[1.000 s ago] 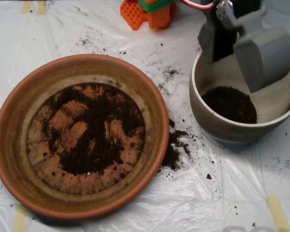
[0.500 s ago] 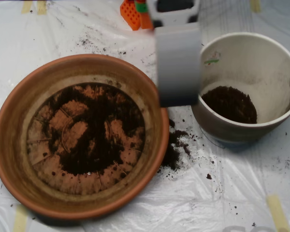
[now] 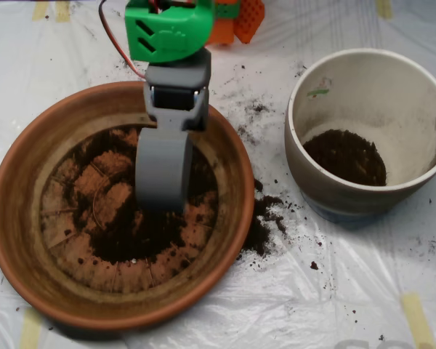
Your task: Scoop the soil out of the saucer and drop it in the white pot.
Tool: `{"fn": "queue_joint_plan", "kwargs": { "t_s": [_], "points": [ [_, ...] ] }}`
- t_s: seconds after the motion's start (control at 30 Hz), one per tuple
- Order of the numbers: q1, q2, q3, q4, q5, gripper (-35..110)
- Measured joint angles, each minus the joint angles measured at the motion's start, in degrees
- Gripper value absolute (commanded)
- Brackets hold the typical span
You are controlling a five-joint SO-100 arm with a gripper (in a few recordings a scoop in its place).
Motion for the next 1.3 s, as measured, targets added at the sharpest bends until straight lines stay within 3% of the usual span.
{"fn": "queue_joint_plan", "kwargs": {
  "t_s": [0.43, 0.67, 1.03, 1.2, 1.3],
  "points": [
    [10.3, -22.2, -9.1, 1.8, -6.3, 62],
    [10.1, -25.6, -11.0, 2.4, -10.7, 66],
    [12.6, -46.5, -31.5, 13.4, -5.9, 71],
    [13.5, -52.8, -40.6, 17.9, -3.1, 65],
    [13.6, -53.9, -42.0, 18.6, -2.6, 53]
  ]
}}
